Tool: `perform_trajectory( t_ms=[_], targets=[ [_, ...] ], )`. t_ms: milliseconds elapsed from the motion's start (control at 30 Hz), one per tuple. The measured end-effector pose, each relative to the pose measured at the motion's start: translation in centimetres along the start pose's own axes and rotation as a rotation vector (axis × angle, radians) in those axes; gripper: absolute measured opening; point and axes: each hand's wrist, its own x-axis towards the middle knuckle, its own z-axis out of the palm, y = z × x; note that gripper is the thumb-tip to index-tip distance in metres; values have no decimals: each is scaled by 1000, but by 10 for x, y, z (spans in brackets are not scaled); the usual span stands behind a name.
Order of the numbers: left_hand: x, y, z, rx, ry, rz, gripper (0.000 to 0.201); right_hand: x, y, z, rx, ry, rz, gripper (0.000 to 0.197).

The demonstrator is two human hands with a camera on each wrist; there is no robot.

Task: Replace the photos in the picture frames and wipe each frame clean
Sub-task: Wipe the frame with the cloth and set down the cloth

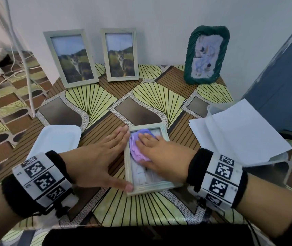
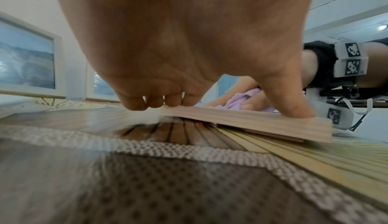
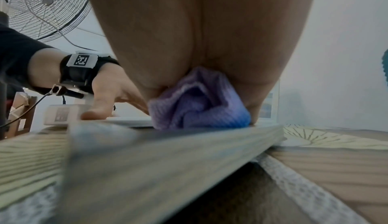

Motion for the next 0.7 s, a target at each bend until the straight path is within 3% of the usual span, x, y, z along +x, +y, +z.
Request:
perform_trajectory(
  t_ms=[267, 700],
  targets=[
    [1, 4, -1, 51, 4, 15, 128, 10, -6, -5, -67, -29, -93, 70],
    [0, 6, -3, 70, 11, 19, 130, -30, -8, 5, -59, -32, -248, 58]
  ],
)
